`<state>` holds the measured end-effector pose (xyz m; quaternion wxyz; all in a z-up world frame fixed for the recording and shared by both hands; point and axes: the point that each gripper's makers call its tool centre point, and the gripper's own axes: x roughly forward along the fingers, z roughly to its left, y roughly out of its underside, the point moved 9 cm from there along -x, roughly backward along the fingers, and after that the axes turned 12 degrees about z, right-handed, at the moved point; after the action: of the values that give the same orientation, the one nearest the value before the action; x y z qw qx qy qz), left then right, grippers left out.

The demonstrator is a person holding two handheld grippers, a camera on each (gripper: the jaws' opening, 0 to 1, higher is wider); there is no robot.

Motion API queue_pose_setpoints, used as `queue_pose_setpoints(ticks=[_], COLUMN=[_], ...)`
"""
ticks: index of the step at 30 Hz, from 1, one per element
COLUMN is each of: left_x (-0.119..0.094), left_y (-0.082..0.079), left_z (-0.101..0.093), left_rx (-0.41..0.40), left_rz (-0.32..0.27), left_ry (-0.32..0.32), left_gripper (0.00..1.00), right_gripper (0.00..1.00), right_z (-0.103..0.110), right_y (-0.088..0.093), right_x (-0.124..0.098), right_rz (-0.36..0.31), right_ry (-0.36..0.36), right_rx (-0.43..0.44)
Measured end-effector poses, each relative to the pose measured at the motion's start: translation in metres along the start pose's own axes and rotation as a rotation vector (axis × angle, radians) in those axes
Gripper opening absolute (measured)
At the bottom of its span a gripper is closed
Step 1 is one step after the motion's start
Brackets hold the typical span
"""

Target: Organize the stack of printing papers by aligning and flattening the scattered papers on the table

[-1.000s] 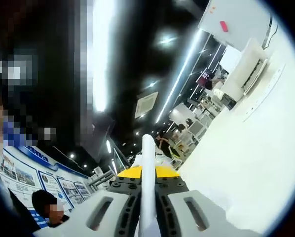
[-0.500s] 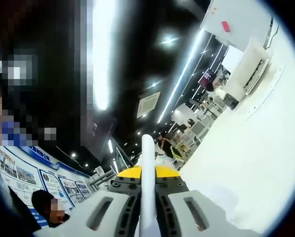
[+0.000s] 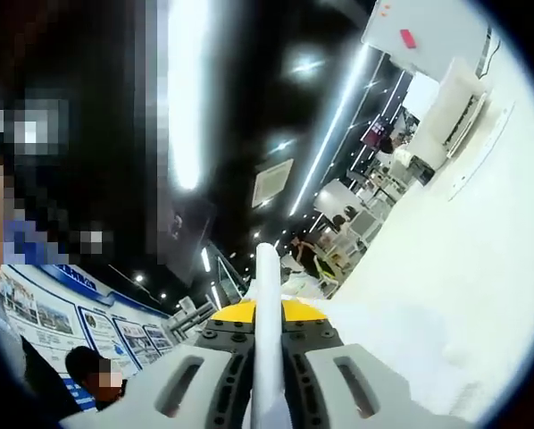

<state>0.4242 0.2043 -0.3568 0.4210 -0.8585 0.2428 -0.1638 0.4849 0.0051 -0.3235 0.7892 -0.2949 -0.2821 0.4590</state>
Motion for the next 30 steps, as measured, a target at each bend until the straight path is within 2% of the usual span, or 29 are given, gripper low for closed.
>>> queue_pose_setpoints(ticks=[4,11,18,25,30], left_x=[0.000,-0.001,-0.001,-0.001,-0.002], left_y=[0.000,-0.001,-0.001,-0.002,-0.002], left_z=[0.000,0.001,0.002,0.004,0.005], left_rx=[0.000,-0.007,-0.002,-0.007,-0.016], left_rz=[0.007,0.000,-0.008,0.000,-0.011], left_ry=[-0.003,-0.004,-0.019,-0.024,-0.023], left_gripper=[0.21,0.20,0.15,0.08,0.06], right_gripper=[0.05,0.05,0.07,0.18,0.23], right_z=[0.000,0.002,0.001,-0.003,-0.010], right_y=[0.001,0.000,0.000,-0.003,-0.013], right_x=[-0.001,0.000,0.001,-0.001,-0.010], right_rz=[0.002,0.019,0.024,0.005,-0.045], right_ry=[0.006,0.030,0.035,0.066,0.105], right_rx=[-0.007,-0.077,-0.101,-0.132,-0.129])
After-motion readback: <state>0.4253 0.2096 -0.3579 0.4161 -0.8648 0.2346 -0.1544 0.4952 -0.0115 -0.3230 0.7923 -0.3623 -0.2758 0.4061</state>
